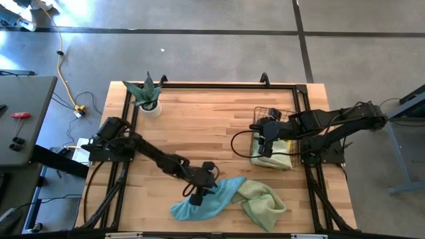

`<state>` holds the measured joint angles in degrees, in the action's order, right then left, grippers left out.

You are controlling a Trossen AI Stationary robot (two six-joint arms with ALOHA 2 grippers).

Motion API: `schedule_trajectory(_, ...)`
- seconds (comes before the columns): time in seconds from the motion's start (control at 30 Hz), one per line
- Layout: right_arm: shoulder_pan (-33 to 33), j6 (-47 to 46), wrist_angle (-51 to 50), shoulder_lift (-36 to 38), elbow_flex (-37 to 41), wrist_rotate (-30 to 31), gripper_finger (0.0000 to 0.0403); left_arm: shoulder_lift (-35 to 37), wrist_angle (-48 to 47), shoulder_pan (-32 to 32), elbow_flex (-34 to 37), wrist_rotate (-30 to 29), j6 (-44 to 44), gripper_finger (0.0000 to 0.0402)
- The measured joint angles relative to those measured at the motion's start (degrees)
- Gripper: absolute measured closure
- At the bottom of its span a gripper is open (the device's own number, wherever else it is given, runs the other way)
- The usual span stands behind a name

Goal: Fold microfiber towels
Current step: Fold the blue microfiber cloth

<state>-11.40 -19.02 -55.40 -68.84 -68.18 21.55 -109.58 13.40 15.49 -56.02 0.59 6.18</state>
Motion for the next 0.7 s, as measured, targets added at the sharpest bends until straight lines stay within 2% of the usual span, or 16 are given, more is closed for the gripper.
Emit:
schedule_trajectory(0.1, 0.0, 0.85, -0.02, 0.0, 0.0, -0.01, 0.0204, -0.41, -0.56, -0.06, 0.03, -2.61, -1.72, 0.0271)
schedule_trajectory(0.37, 0.18, 4.67, 0.0, 0.0, 0.0, 0.28, 0.0204, -0.37, -0.47, 0.16, -0.01, -2.96, -1.87, 0.0279)
schedule_trajectory(0.5, 0.2, 5.88, 0.0, 0.0, 0.0, 2.24, 0.0204, -0.37, -2.49, 0.78, -0.01, -2.94, -1.86, 0.0314)
schedule_trajectory(0.7, 0.24, 7.53, 0.0, 0.0, 0.0, 2.48, 0.0204, -0.36, -4.18, 0.61, -0.01, -3.36, 1.0, 0.0389)
